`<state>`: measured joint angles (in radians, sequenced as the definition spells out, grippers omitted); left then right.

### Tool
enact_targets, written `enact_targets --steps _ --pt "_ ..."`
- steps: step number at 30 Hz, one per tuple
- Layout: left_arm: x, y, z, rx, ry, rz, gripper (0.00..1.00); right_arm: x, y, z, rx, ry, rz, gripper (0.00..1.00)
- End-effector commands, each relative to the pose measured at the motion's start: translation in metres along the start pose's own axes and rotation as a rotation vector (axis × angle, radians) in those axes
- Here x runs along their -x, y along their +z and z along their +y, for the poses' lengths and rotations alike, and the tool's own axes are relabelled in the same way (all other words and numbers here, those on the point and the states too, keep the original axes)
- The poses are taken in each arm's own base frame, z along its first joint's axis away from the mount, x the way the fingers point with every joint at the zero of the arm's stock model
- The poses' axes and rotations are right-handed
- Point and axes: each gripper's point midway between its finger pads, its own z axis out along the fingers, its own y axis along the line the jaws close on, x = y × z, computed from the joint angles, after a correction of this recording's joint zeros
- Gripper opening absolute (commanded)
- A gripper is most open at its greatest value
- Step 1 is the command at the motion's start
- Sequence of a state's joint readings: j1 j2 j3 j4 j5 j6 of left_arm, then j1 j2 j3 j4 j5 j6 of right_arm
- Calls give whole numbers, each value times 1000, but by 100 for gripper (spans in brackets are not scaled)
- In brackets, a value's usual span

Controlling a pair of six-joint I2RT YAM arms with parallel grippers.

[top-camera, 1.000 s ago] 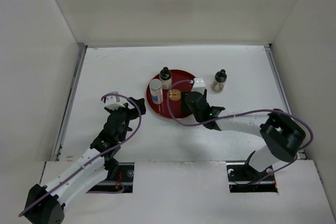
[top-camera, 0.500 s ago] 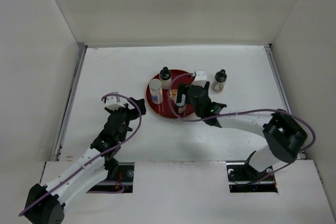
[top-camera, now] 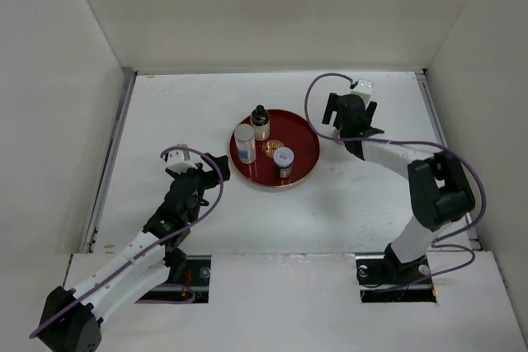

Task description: Organize the condiment bottles

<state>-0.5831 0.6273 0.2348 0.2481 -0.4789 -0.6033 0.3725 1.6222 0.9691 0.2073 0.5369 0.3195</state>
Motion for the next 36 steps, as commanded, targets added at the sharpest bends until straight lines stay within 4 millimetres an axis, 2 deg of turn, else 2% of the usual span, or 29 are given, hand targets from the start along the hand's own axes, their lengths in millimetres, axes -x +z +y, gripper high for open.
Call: enact_targets --steps 1,2,4,8,11,16,18,20,23,28,30,32,34,36 --pt "7 1 -6 -28 -30 -28 87 13 24 11 42 -8 16 100" --pt "7 1 -6 -27 -32 -31 87 11 32 8 29 -11 29 100" --pt "6 2 -4 -21 -30 -28 87 4 41 5 13 -11 52 90" --pt "9 1 -6 -28 -37 -38 87 2 36 6 18 23 47 65" --pt "8 1 -4 -21 -35 -33 88 20 18 12 42 55 -9 58" --pt "9 2 -1 -3 -41 -40 91 51 -29 54 148 43 -94 57" --pt "10 3 3 11 -41 -43 100 51 -40 74 199 40 -95 57" --pt "11 2 6 22 -46 -46 100 44 -45 97 250 27 -83 57" --pt "12 3 15 50 -58 -59 100 22 -44 126 296 -13 -48 58" --pt "12 5 23 83 -75 -60 100 -13 -35 152 310 -52 -1 61" --pt "10 6 27 98 -83 -53 100 -20 -34 155 303 -62 3 66" --pt "8 7 28 102 -80 -40 100 -20 -36 156 303 -60 -1 80" --pt "7 7 28 108 -75 -29 100 -12 -45 156 313 -53 -18 94" --pt "6 8 29 118 -74 -25 100 1 -56 150 313 -32 -44 100"
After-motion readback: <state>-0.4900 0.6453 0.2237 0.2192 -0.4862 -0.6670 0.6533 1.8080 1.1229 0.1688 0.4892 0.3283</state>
